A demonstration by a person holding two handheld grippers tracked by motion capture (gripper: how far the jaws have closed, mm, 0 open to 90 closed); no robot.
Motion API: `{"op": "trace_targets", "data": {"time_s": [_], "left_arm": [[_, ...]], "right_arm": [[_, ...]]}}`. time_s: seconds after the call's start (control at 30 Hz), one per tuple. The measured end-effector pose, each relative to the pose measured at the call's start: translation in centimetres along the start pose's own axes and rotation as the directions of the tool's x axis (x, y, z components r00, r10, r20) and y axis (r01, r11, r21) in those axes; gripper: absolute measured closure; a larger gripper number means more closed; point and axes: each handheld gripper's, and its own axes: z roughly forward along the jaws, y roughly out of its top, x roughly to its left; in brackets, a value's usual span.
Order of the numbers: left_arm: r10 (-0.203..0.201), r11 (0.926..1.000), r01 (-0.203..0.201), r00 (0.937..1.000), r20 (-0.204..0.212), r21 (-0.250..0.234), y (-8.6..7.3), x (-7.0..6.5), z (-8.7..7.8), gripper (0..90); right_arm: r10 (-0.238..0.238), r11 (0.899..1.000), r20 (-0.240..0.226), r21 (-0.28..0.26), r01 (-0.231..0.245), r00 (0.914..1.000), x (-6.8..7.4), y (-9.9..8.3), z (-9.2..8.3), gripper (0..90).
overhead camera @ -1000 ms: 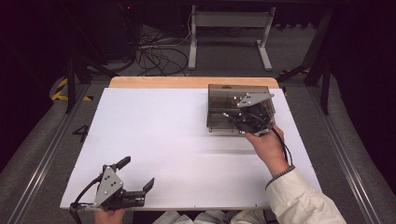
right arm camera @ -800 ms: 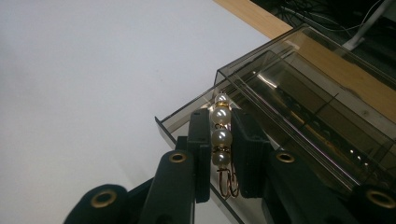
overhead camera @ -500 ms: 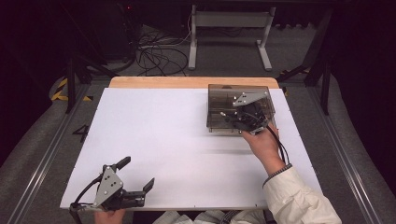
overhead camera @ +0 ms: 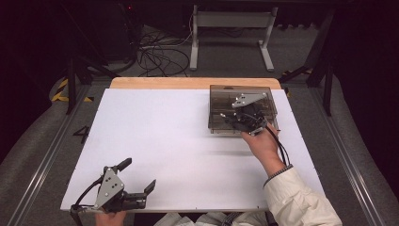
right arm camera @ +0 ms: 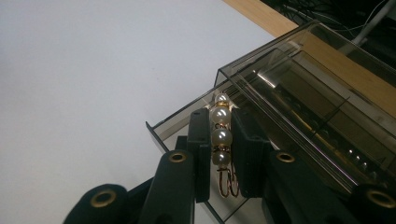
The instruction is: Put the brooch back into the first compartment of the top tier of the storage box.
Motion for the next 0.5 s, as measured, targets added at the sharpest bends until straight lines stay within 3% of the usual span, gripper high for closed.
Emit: {"op": "trace_targets", "data": {"time_s": [0.5], "left_arm": [[-0.001,1.0,0.001,1.0,0.002,0.001,0.0,0.0,0.0,1.9]], "right_arm": [[-0.007,1.0,-0.005,0.03,0.007,1.0,-0.1,-0.2,1.7,78.6]]}}
